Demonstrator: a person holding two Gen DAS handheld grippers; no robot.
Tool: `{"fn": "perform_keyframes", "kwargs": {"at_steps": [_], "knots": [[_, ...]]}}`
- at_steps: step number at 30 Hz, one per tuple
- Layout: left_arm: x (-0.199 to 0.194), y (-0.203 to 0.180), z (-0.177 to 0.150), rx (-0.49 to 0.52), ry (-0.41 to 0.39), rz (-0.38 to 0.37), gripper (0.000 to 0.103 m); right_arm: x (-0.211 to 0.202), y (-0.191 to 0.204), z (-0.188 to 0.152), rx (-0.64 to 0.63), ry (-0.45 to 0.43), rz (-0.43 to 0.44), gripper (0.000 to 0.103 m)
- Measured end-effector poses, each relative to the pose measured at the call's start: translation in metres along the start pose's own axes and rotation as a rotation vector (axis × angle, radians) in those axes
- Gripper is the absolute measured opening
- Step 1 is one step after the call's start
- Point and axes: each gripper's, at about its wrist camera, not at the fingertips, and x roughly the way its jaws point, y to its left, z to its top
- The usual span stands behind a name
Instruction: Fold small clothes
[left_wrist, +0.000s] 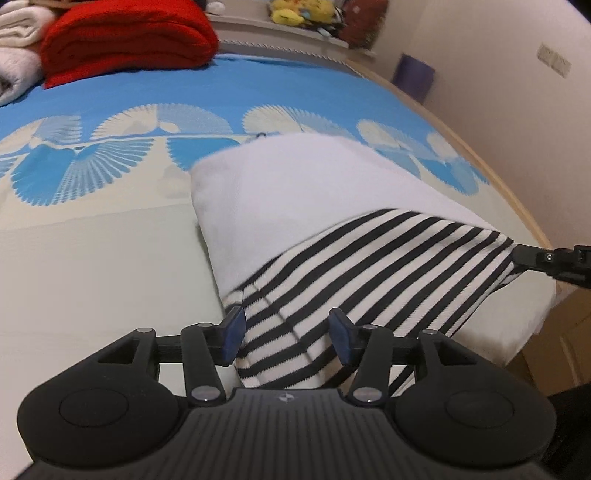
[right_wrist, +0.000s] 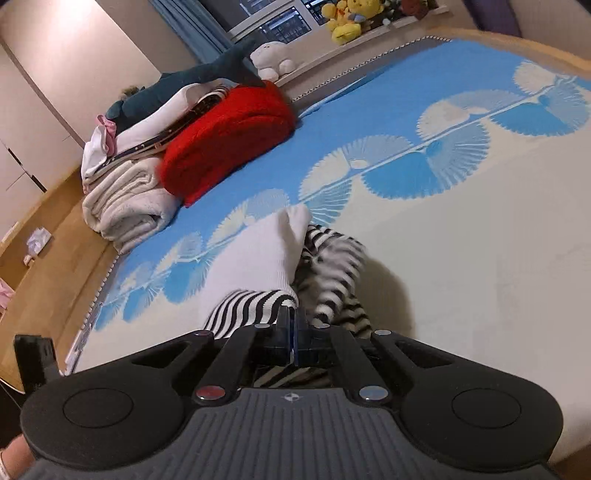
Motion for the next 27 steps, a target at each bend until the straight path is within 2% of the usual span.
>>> {"fn": "perform_keyframes", "kwargs": {"at_steps": [7,9,11,13,15,19,24,27], "knots": [[0.018,-0.012,-0.007,0.048,0.052,-0.004,0.058,-0.008,-0.016,-0.011,-0.027,0.107,-0.077,0.000],[0.031,-0.013,-0.012,0.080,0.111,0.019,0.064,0.003,-0.022,-0.018,-0.022,0.178,-0.122,0.000],[0.045,-0.013,-0.017,0.108,0.173,0.053,0.066,0.021,-0.030,-0.024,-0.003,0.273,-0.181,0.000],[0.051,-0.013,-0.020,0.114,0.193,0.057,0.066,0.040,-0.036,-0.030,0.006,0.356,-0.233,0.000],[0.051,-0.013,-0.018,0.121,0.197,0.056,0.066,0.053,-0.034,-0.033,-0.006,0.401,-0.277,0.000],[0.046,0.002,-0.004,0.031,0.254,0.007,0.066,0.071,-0.030,-0.035,-0.015,0.450,-0.327,0.000],[0.033,0.012,0.040,-0.032,0.143,-0.008,0.067,0.087,-0.027,-0.041,-0.061,0.495,-0.363,0.000],[0.047,0.019,0.061,-0.089,0.105,-0.052,0.067,0.083,-0.027,-0.042,-0.065,0.480,-0.371,0.000]]}}
